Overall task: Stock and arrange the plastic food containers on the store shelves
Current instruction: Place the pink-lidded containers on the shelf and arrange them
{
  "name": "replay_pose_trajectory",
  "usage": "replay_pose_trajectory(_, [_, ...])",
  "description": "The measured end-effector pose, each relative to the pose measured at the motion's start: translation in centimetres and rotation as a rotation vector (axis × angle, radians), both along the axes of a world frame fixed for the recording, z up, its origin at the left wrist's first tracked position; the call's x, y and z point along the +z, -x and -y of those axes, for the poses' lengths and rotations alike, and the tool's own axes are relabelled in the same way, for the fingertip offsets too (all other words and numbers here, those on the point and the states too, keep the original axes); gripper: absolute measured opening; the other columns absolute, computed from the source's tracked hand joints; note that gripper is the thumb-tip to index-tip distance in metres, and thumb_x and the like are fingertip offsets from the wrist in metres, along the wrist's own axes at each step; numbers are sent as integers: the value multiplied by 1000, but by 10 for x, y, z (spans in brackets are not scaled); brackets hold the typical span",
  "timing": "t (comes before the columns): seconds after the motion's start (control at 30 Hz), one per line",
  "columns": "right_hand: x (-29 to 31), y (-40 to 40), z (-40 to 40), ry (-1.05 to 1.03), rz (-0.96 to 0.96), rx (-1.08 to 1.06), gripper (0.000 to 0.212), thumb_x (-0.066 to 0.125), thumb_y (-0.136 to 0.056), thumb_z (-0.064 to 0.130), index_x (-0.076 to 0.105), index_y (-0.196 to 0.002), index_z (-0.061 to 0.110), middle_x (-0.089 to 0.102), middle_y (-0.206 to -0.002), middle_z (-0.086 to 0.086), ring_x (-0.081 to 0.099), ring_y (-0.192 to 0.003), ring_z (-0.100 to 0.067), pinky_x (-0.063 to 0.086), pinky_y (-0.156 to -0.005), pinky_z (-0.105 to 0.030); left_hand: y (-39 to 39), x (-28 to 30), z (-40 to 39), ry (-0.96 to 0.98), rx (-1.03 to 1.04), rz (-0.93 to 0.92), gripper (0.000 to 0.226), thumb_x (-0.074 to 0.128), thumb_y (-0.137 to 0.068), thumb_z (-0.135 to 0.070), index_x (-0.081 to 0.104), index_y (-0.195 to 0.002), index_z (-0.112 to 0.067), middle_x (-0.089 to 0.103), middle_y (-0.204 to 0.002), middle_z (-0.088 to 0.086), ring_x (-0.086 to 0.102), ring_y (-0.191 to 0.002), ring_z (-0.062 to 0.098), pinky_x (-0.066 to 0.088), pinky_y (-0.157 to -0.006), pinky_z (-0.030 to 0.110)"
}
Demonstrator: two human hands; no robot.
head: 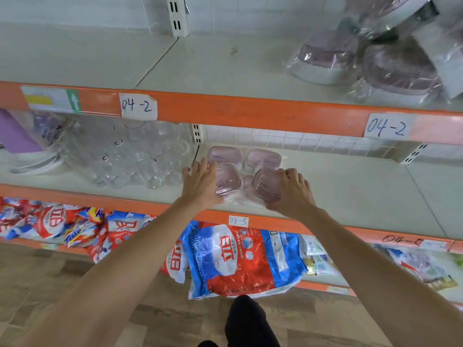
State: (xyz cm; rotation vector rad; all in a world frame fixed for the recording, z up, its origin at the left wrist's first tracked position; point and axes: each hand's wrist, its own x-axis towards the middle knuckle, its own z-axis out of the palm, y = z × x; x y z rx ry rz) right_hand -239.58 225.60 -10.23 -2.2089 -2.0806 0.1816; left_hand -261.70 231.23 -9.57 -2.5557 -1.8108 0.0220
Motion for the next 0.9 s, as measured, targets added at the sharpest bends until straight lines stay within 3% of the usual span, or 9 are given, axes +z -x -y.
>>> replay_pose_trajectory(0.2, [-27, -8, -43, -58, 49, -41, 87, 72, -70, 46, 29, -138, 12, 34, -130, -12, 34, -118, -32, 32, -97, -43, -4, -23, -46, 32, 10, 116, 80, 76, -74, -40, 34, -140, -22, 35, -134, 10, 33, -127, 32, 27, -108, 49])
replay_pose_trajectory(0.4, [-50, -17, -82, -160, 52, -23, 79, 70, -71, 40, 32, -134, 10, 38, -131, -8, 33, -122, -30, 27, -102, -41, -11, -43, -89, 49, -48, 349, 75, 80, -73, -24, 39, -136, -11, 36, -135, 10, 29, -131, 29, 33, -105, 44])
replay_pose_trajectory(0.73, [-67, -37, -149, -171, 7, 83, 76, 71, -76, 37, 32, -135, 10, 39, -137, -8, 29, -133, -25, 18, -112, -37, -37, -81, -156, 53, -109, 327, 63, 77, -77, -22, 44, -129, -10, 42, -136, 10, 41, -126, 26, 38, -101, 44])
replay_pose_trajectory(0.9, [-85, -39, -155, -119, 98, 117, 60, 57, -88, 38, 33, -139, 16, 20, -154, -10, 18, -142, -24, 15, -113, -38, -32, -90, -161, -122, -166, 272, 57, 72, -80, -17, 51, -133, -13, 41, -137, 10, 36, -127, 30, 34, -105, 46])
